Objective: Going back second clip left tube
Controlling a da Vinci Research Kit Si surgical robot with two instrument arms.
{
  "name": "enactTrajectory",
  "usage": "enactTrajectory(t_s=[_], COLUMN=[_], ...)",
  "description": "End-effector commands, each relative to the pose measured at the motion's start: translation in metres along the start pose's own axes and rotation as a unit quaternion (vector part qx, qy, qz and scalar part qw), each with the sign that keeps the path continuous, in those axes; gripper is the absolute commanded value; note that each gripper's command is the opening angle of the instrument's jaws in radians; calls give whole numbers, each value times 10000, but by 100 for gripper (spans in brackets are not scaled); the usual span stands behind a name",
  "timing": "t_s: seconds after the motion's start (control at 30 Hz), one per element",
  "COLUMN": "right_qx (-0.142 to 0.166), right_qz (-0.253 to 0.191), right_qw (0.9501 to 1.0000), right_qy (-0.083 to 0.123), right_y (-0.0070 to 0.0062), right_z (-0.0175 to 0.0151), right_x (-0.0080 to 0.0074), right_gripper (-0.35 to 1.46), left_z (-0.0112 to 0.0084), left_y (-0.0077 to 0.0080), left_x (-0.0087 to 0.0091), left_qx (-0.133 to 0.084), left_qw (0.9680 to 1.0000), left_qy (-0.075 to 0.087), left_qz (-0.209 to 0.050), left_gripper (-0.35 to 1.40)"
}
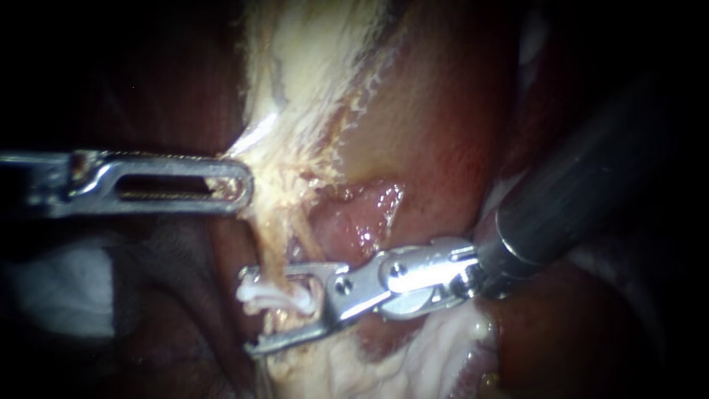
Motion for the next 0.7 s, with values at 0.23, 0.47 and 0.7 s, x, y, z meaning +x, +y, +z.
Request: enactTrajectory(t_s=[0.23,0.47,0.7], right_qx=[19,90,119], right_qz=[2,-77,-219], right_qw=[10000,9999,9997], right_qy=[1,12,23], right_y=[-2,-10,-15], right_z=[-7,-36,-88], right_x=[0,2,19], right_gripper=[60,60,60], left_z=[-1,-3,-2], left_y=[1,4,6], left_x=[0,0,0], left_qx=[3,10,13], left_qw=[10000,10000,10000], left_qy=[2,9,11], left_qz=[3,9,12], left_gripper=[-35,-35,-35])
